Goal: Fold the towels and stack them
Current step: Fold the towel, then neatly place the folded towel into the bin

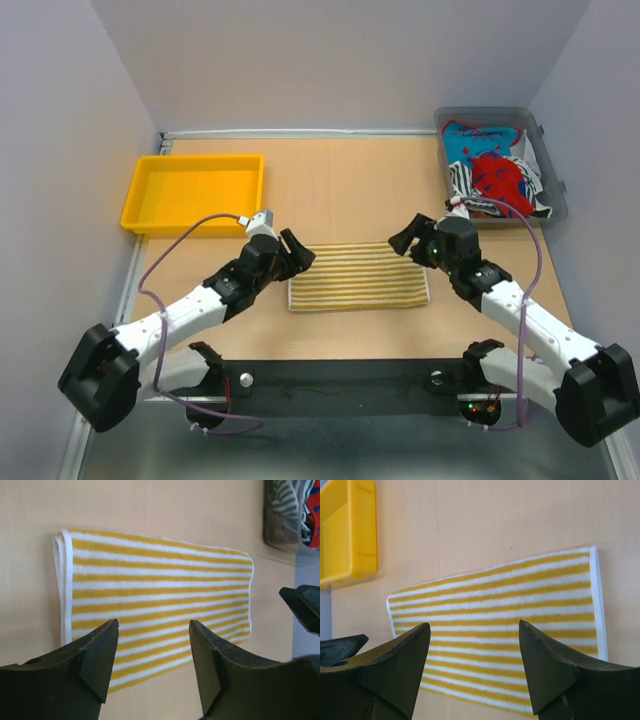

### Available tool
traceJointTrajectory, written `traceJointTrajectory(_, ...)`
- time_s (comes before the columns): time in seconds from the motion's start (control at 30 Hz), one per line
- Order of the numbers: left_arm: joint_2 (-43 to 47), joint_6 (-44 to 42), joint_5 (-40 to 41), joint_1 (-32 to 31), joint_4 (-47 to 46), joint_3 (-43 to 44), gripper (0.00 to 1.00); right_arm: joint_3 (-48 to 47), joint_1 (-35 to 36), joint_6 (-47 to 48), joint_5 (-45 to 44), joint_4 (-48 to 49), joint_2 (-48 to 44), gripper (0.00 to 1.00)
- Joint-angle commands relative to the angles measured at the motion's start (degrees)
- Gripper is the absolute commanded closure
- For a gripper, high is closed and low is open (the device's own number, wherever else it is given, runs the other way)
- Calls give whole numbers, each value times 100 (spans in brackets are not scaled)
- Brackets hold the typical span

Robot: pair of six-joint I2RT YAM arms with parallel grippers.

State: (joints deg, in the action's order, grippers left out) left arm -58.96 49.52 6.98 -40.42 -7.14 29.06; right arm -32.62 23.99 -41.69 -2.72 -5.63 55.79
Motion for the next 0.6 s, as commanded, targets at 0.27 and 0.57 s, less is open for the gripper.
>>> traceJointTrajectory(0.27,-2776,-522,-101,825,-1492,873,42,291,-1026,144,245,2610,2391,30)
traceJointTrajectory(0.57,-3474,-390,-592,1054,-1669,1189,41,-463,-1678,547,904,2866,4220,30)
